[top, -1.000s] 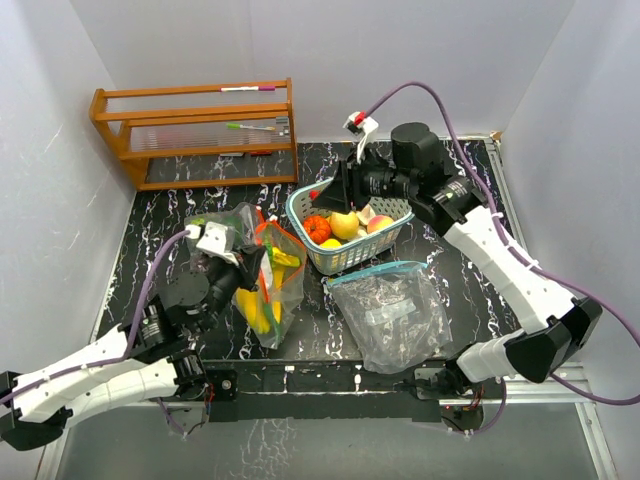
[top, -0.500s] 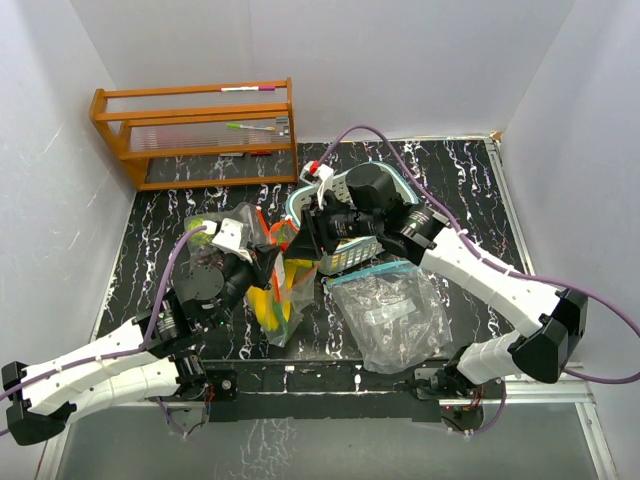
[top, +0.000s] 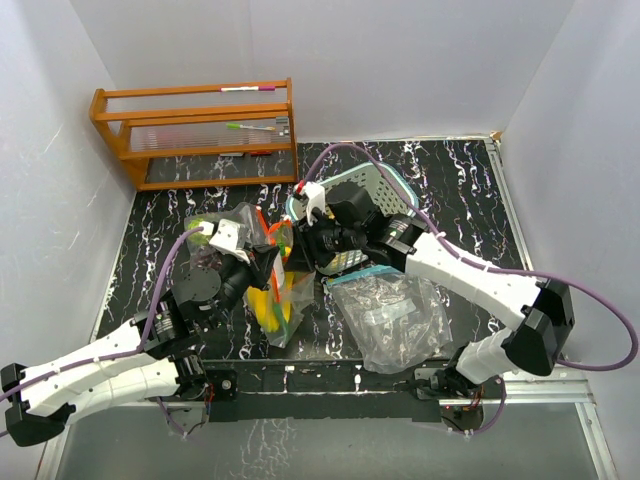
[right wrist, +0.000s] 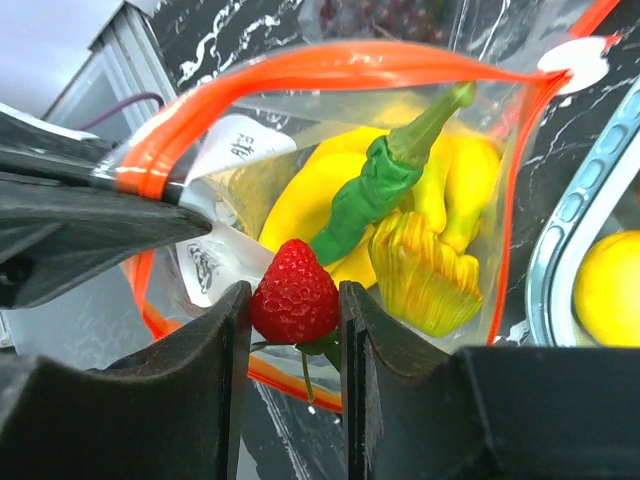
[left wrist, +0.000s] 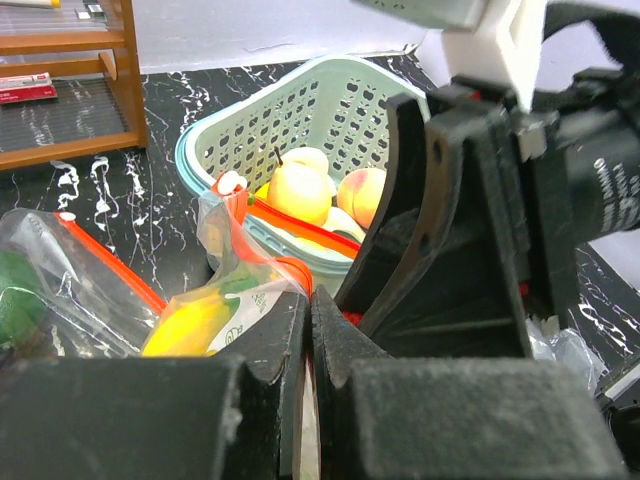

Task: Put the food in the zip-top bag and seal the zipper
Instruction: Place the fake fruit in the zipper food storage bag.

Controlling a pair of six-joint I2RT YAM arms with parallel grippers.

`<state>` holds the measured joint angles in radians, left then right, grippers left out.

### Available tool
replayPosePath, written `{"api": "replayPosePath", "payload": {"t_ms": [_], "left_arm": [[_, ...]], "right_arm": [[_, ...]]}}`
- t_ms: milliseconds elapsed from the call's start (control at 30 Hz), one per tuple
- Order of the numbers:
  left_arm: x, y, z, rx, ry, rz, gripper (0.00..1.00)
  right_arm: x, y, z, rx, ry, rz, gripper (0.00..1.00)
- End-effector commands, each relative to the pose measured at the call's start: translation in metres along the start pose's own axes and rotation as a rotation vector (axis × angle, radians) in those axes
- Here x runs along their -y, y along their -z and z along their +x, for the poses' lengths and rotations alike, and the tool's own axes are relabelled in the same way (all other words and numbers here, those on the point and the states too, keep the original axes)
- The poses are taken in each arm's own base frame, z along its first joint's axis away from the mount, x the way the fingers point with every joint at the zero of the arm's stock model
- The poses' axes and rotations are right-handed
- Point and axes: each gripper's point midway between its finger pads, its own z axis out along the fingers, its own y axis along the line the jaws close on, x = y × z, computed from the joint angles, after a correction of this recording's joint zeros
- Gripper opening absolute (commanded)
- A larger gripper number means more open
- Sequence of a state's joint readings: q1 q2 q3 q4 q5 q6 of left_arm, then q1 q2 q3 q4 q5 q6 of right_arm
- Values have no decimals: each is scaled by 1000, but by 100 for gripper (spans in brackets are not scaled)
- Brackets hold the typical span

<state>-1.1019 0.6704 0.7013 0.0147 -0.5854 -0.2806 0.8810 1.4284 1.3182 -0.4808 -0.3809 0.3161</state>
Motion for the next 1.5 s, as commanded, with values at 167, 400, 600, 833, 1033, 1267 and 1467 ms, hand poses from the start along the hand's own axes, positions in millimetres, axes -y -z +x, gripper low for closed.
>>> {"api": "replayPosePath", "payload": {"t_ms": [167, 400, 600, 833, 1033, 1267, 1467], "left_arm": [[3, 2, -17, 55, 34, 13, 0], [2, 2, -14, 52, 31, 9, 0], [1, 1, -8, 40, 34, 7, 0], [-2, 4, -1, 28, 49, 3, 0], [-5, 9, 9, 9, 83, 1, 0], [-15, 16, 26, -32, 111, -24, 0], [-23, 25, 34, -53, 139, -36, 0]], "right_arm": [[-10, 5, -15, 40, 54, 13, 43], [-10, 16, -19, 53, 72, 37, 62], [-13, 28, -40, 135, 86, 62, 64], [-10, 52, -87, 307, 74, 164, 65], [34, 60, -75, 281, -7, 410, 65], [70, 82, -63, 277, -94, 598, 71], [135, 85, -42, 132, -176, 699, 73]]}}
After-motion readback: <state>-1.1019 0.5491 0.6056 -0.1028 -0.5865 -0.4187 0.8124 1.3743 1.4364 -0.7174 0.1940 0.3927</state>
